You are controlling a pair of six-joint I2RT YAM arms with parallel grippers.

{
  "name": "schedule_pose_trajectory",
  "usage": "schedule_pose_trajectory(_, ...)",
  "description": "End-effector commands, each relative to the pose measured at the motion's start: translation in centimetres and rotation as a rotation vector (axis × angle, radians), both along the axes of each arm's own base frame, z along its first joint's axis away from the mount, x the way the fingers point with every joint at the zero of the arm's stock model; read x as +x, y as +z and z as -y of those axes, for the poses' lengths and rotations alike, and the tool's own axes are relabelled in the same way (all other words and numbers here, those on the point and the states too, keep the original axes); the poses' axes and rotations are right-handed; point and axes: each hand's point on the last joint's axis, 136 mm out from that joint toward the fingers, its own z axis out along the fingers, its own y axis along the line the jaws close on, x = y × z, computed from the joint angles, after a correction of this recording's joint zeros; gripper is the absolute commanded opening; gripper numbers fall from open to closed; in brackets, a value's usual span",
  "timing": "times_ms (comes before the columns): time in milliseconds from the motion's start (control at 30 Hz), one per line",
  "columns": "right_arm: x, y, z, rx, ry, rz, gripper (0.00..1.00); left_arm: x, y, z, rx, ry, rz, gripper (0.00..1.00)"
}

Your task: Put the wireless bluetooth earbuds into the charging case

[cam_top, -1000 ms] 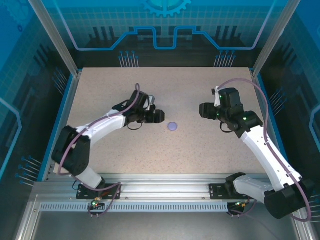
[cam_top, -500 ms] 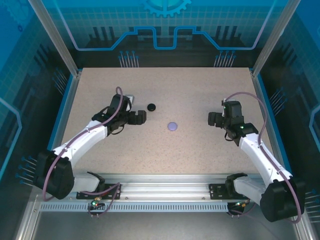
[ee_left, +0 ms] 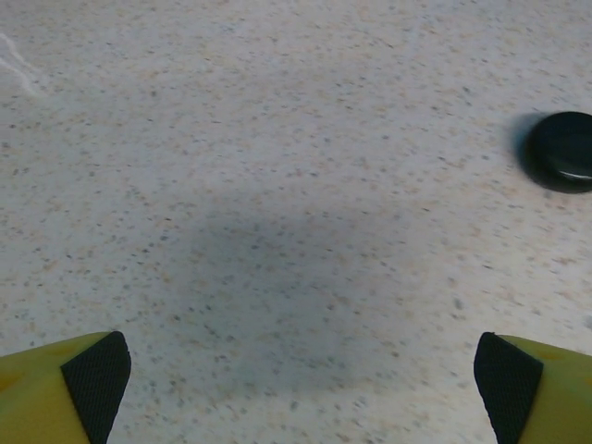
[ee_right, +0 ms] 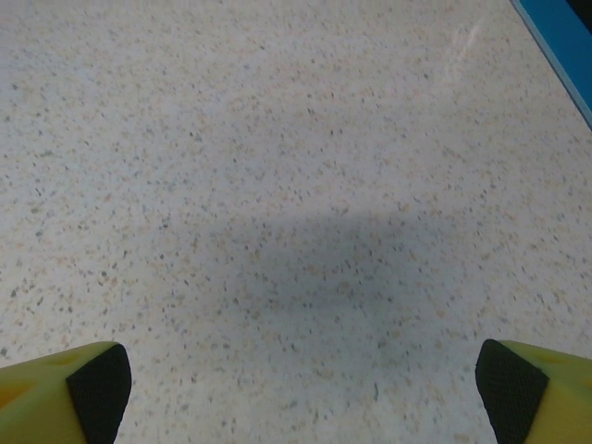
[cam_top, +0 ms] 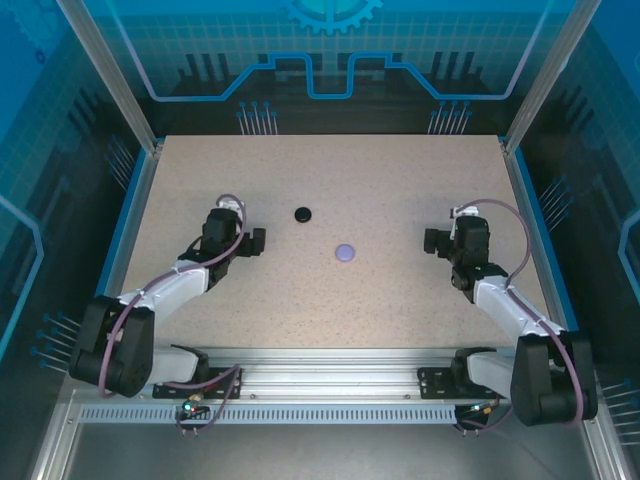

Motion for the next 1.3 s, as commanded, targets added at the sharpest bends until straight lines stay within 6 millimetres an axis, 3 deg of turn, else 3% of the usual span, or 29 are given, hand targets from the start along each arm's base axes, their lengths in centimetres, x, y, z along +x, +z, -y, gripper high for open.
schedule_pose_trajectory(0,2.0,2.2,-0.1,-0.012,0.043,0.148,1.0,2.0,2.3,-0.2,-0.039,-0.047,0.165,0.99)
schedule_pose_trajectory(533,4.1,0.9,-2.4,0.015,0.185,0.239,1.0,2.1,-0.8,-1.4,-0.117,-0.121,0.294,0.99)
schedule_pose_trajectory(900,4.7,-0.7,-4.4,-0.069,0.24,0.221,1.0,2.4,-0.7,-1.6,-0.124,-0.11,0.291,0.99)
schedule_pose_trajectory(1267,5.3,-1.7,-3.5,-0.043,0.204,0.198,1.0,3.0,-1.1,-3.3,-0.137,-0.012,0.255,0.99)
